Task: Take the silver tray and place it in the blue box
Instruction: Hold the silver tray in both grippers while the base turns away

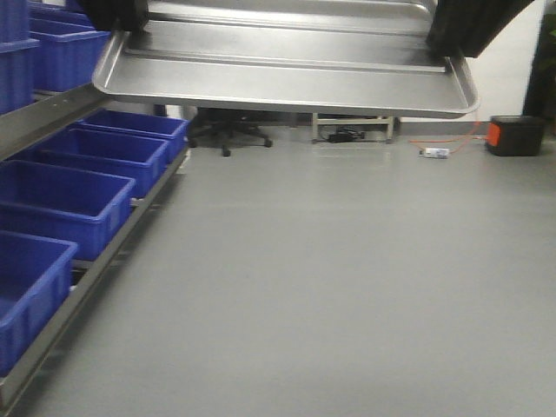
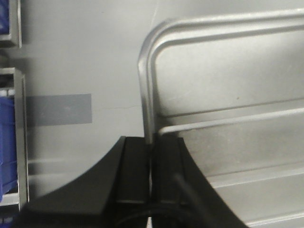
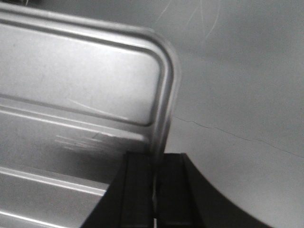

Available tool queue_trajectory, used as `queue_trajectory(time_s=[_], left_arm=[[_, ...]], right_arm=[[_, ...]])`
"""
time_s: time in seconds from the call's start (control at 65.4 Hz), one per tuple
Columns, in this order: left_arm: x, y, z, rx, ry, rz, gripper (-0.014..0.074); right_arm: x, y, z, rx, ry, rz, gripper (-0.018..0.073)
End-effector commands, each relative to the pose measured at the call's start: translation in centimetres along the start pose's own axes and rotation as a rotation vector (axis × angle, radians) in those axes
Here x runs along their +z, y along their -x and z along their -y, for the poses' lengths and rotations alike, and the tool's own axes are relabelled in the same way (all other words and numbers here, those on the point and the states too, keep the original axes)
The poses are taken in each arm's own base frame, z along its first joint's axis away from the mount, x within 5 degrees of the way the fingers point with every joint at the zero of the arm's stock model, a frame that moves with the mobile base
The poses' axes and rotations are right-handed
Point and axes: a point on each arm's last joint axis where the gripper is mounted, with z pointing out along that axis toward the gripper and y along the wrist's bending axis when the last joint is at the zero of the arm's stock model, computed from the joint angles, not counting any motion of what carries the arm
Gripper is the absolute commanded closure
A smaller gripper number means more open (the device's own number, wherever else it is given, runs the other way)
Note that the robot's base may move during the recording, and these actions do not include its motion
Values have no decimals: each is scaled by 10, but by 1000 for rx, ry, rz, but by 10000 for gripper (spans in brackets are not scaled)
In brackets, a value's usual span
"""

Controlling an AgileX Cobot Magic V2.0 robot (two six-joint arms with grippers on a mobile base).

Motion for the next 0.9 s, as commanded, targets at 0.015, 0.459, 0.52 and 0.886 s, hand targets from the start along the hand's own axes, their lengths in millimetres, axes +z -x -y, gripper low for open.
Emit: queue_trajectory(time_s=[0.015,0.459,0.52,0.886], left_arm=[[-21,3,-7,37,9,59,694],[-21,3,-7,37,9,59,694],[-21,3,-7,37,9,59,694],[-21,2,-6,36,7,58,694]], right_arm=[[-26,12,1,-36,-2,145,502],[-26,12,1,-36,-2,145,502],[-26,12,1,-36,-2,145,502],[-26,12,1,-36,-2,144,502]])
